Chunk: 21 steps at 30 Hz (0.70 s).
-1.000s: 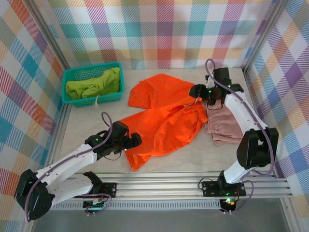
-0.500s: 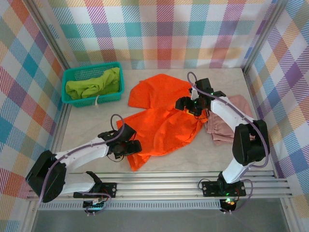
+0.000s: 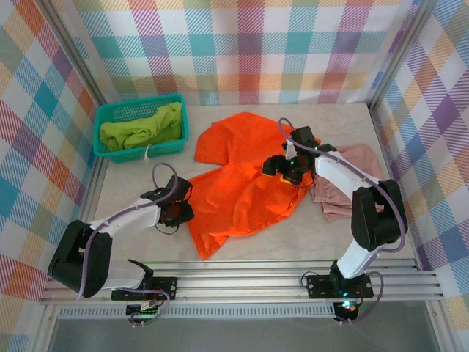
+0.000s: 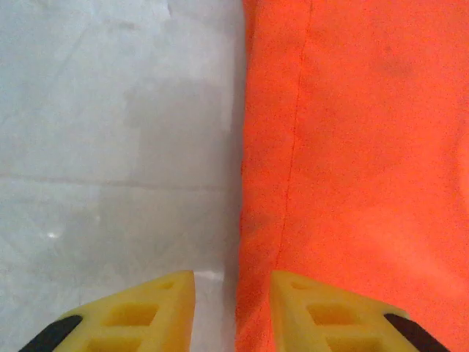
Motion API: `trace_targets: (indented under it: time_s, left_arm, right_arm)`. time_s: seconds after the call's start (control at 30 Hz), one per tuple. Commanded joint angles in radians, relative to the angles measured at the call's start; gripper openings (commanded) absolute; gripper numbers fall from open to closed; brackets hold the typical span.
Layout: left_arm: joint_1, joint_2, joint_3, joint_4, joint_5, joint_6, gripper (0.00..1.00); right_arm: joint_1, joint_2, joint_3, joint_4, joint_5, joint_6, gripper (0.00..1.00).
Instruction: Fold and stack the shorts
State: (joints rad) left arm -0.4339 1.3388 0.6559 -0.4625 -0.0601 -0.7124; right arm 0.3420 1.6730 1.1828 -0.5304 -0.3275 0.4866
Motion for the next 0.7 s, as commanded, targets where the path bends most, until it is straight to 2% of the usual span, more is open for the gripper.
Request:
trace_targets:
  time_s: [0.0, 0.13, 0.2, 0.33, 0.6, 0.67]
  left_arm:
    - [0.017, 0.043, 0.029, 0.054, 0.033, 0.016, 0.34]
    - [0.018, 0.093, 0.032, 0.088, 0.051, 0.018, 0.33]
    - [0.02, 0.116, 0.034, 0.101, 0.05, 0.023, 0.28]
    - [0.037, 0.144, 0.063, 0.101, 0.027, 0.044, 0.01]
    - [0.222, 0.147, 0.169, 0.061, -0.019, 0.117, 0.0]
    - [0.273, 0.156, 0.196, 0.085, 0.016, 0.141, 0.05]
  right_arm:
    - [0.009, -0.017, -0.025, 0.02, -0.018, 0.011, 0.77]
    - [0.009, -0.032, -0.049, 0.024, -0.012, 0.015, 0.77]
    - [0.009, -0.038, -0.057, 0.026, -0.012, 0.017, 0.77]
    - [0.009, -0.044, -0.069, 0.025, -0.011, 0.018, 0.77]
    - [0.012, -0.077, -0.111, 0.04, -0.019, 0.039, 0.77]
    - [0.015, -0.089, -0.125, 0.048, -0.025, 0.046, 0.77]
